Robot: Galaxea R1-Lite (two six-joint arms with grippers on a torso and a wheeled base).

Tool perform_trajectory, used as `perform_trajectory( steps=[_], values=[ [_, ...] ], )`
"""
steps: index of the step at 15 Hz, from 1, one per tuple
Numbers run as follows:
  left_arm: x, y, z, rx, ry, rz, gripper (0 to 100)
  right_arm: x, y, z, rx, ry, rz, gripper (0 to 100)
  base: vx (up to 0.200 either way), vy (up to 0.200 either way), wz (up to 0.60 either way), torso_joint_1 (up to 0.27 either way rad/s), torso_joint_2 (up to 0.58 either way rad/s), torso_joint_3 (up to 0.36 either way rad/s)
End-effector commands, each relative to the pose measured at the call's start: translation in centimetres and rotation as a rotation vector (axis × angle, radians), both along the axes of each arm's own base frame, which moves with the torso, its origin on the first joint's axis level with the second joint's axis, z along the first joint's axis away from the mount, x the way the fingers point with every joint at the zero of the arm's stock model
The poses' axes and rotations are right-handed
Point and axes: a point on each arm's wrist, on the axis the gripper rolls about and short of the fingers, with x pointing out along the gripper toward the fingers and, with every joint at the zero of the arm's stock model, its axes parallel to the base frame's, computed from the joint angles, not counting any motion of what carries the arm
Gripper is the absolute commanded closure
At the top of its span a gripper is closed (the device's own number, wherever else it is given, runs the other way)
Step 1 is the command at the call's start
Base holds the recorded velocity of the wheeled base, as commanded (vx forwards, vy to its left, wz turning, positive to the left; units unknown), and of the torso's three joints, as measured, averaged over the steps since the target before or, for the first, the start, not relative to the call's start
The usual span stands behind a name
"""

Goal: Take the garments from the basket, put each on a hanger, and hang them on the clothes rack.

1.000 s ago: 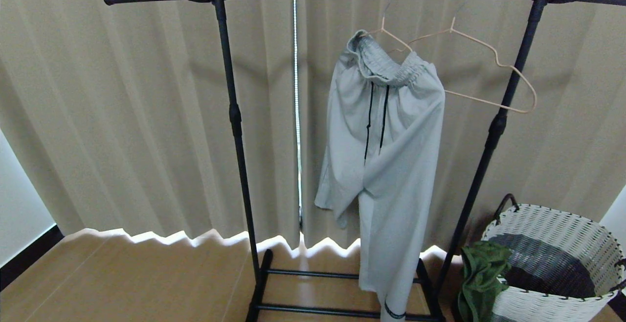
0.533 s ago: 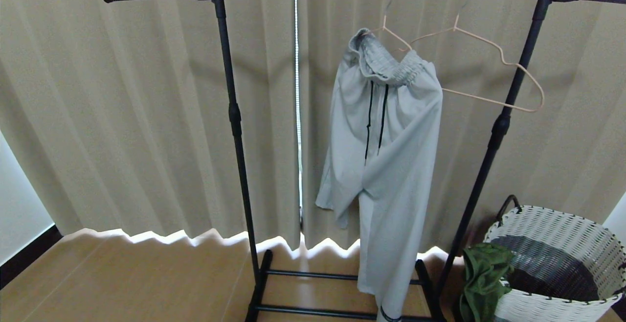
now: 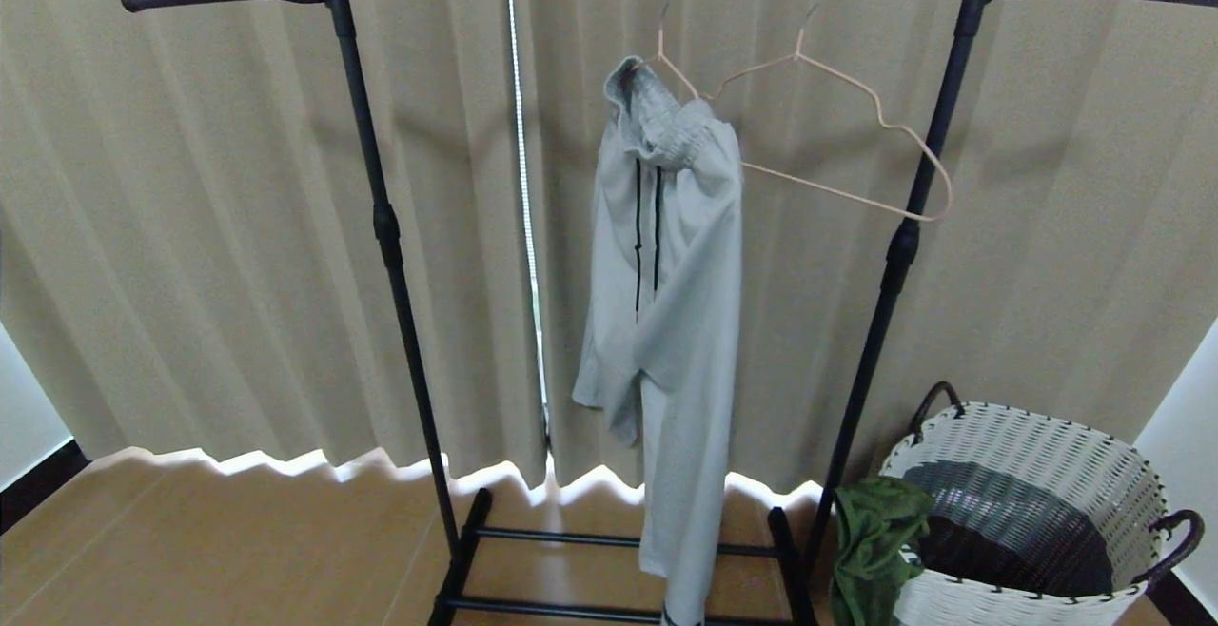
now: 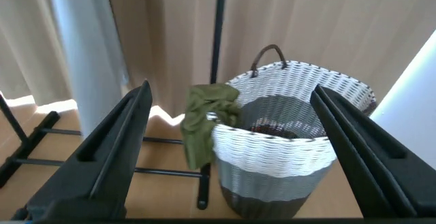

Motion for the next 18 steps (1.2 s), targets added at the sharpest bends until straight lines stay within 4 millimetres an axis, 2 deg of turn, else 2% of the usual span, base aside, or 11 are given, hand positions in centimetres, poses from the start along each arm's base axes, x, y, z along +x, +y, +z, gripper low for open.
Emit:
perform_trajectory(
  steps=[1,2,11,18],
  values=[
    [-0.01,0.00,0.00,0.000,-0.001,0.001,0,0.01,0.00,0.00,-0.001,0.000,0.000,0,0.000,-0.200,0.00,0.017,0.00,0.002],
    [-0.01,0.00,0.02,0.000,-0.003,0.001,0,0.01,0.00,0.00,-0.001,0.000,0.000,0,0.000,-0.200,0.00,0.007,0.00,0.002],
    [-0.01,-0.01,0.00,0.001,-0.001,-0.001,0,-0.01,0.00,-0.01,-0.002,-0.002,0.000,0,0.000,0.000,0.00,0.000,0.00,0.000],
    [-0.01,-0.01,0.02,0.001,-0.003,-0.001,0,0.01,0.11,-0.02,-0.005,0.002,0.051,0,0.200,0.000,0.00,0.001,0.00,0.002]
  ],
)
